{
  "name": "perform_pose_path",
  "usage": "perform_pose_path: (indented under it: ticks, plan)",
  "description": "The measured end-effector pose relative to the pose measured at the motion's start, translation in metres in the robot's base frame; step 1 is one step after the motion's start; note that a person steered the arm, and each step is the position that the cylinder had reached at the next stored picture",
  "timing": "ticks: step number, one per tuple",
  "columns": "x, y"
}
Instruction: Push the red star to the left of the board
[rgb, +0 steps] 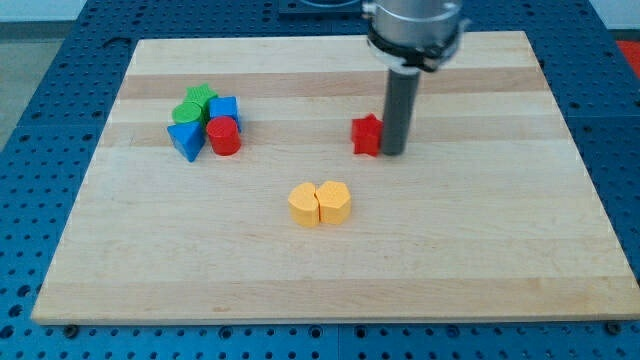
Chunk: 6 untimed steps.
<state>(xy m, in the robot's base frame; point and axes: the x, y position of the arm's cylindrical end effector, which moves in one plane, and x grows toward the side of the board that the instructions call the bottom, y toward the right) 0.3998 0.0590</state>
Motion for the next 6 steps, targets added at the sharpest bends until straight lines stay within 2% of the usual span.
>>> perform_pose_path:
  ticks: [2, 3, 4, 5, 6]
  plan:
    - [-0.057, -0.036]
    - [-0.063, -0.028]
    - [-0.058, 0.039]
    - [-0.021, 0.066]
    - [0.014, 0.053]
